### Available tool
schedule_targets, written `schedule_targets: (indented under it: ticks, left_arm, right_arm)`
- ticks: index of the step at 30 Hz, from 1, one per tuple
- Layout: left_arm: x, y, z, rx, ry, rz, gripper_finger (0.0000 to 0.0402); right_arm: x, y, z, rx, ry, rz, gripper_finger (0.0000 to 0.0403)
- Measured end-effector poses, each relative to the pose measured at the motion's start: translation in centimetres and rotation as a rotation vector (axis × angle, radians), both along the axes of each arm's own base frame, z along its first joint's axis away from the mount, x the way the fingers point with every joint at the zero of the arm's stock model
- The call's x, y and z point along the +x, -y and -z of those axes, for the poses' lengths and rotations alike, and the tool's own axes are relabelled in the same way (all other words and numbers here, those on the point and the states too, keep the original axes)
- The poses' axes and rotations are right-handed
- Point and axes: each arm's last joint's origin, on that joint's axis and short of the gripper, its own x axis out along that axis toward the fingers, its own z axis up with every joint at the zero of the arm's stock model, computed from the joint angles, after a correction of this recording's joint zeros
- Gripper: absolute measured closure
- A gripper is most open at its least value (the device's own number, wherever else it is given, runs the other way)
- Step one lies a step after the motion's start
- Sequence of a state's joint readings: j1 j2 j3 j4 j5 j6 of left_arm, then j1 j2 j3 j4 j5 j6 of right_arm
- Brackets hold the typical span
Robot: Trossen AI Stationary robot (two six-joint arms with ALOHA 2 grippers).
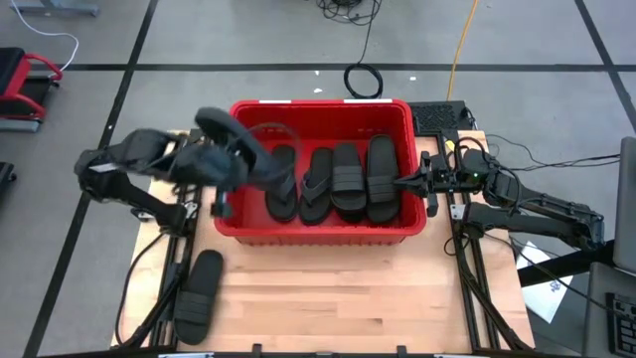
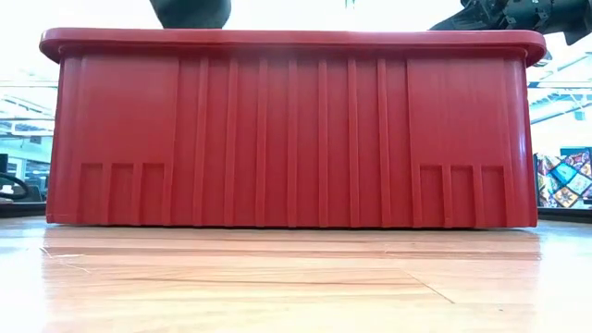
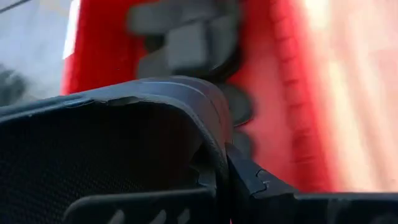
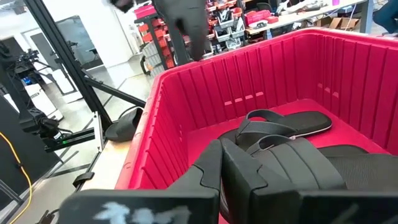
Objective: Pick and place slides into bin
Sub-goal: Put the right slide into the bin
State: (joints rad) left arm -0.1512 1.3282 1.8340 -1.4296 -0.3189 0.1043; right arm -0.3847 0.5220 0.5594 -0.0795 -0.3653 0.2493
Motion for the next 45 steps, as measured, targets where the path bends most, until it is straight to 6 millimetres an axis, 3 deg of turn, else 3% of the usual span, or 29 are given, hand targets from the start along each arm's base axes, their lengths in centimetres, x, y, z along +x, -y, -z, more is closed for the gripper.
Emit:
schedule_targets:
  ticks: [4, 9, 13, 17, 20, 22, 30, 37, 45]
  left_arm:
    - [2.1, -3.7, 1.2, 0.010, -0.084, -0.017, 0.0401]
    - [6.2, -7.9, 3.1, -0.093, -0.082, 0.115, 0.0401]
    - [9.7, -10.8, 6.3, -0.278, -0.107, 0.221, 0.0401]
    - [12.3, -13.5, 10.3, -0.412, -0.218, 0.178, 0.0401]
    - [13.9, -14.8, 13.4, -0.478, -0.321, 0.161, 0.0401]
    - [15.0, -15.2, 14.4, -0.550, -0.346, 0.185, 0.0401]
    - [18.6, -16.9, 13.3, -0.650, -0.303, 0.237, 0.0401]
    - [18.5, -19.7, 14.3, -0.738, -0.295, 0.200, 0.0401]
    - [18.0, -20.6, 14.1, -0.873, -0.251, 0.130, 0.0401]
  right_arm:
    - [0.0, 0.0, 0.0, 0.000, 0.000, 0.001, 0.0403]
    - [0.0, 0.1, 0.0, 0.013, -0.001, 0.051, 0.0403]
    - [0.0, 0.2, 0.0, 0.035, 0.000, 0.059, 0.0403]
    - [0.0, 0.1, 0.0, 0.038, 0.000, 0.055, 0.0403]
    - [0.0, 0.1, 0.0, 0.035, 0.000, 0.055, 0.0403]
    - [0.0, 0.1, 0.0, 0.025, 0.000, 0.053, 0.0403]
    - [0.0, 0.2, 0.0, 0.014, -0.003, 0.051, 0.0403]
    - [0.0, 0.2, 0.0, 0.011, -0.003, 0.052, 0.0403]
    - [0.0, 0.2, 0.0, 0.019, 0.004, 0.056, 0.0403]
